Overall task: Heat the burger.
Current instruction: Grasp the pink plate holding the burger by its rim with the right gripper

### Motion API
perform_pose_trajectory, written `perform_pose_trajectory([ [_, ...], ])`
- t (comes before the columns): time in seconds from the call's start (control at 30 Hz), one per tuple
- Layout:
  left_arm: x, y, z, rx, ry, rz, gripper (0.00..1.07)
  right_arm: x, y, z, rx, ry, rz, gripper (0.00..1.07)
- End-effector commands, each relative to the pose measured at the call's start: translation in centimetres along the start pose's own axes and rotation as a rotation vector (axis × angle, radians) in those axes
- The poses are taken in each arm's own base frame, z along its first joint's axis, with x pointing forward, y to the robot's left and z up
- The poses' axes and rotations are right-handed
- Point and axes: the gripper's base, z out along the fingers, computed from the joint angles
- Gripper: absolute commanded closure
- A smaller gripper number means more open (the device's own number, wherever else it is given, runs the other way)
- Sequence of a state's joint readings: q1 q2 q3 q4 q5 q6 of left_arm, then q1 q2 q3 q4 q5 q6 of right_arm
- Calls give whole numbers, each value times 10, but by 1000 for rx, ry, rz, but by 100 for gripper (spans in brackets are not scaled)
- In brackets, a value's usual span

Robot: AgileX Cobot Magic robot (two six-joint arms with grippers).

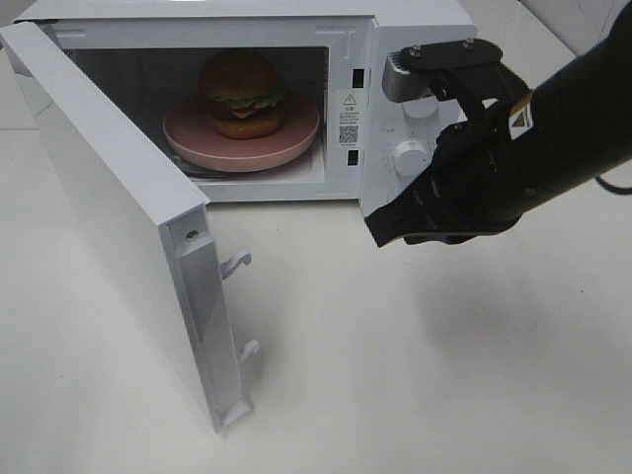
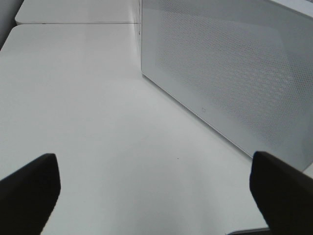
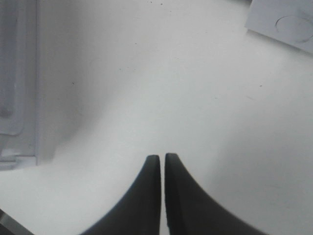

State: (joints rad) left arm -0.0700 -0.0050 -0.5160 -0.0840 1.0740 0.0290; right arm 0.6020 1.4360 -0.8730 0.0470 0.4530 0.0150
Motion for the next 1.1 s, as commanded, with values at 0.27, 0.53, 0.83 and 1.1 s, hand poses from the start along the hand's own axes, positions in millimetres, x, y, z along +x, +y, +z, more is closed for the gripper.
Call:
perform_pose_trajectory([
  [0.27,0,0,0,-1,-7,1,9,-28,-11,-35,121,155,-340,100],
  [0.53,0,0,0,-1,-7,1,9,-37,-11,-48,103,212,-591,87],
  [0.83,0,0,0,-1,-7,1,9,-40,-14,-50,124,221,-800,28],
  [1.1,0,0,0,-1,-7,1,9,-48,-20,-51,213,176,-880,12],
])
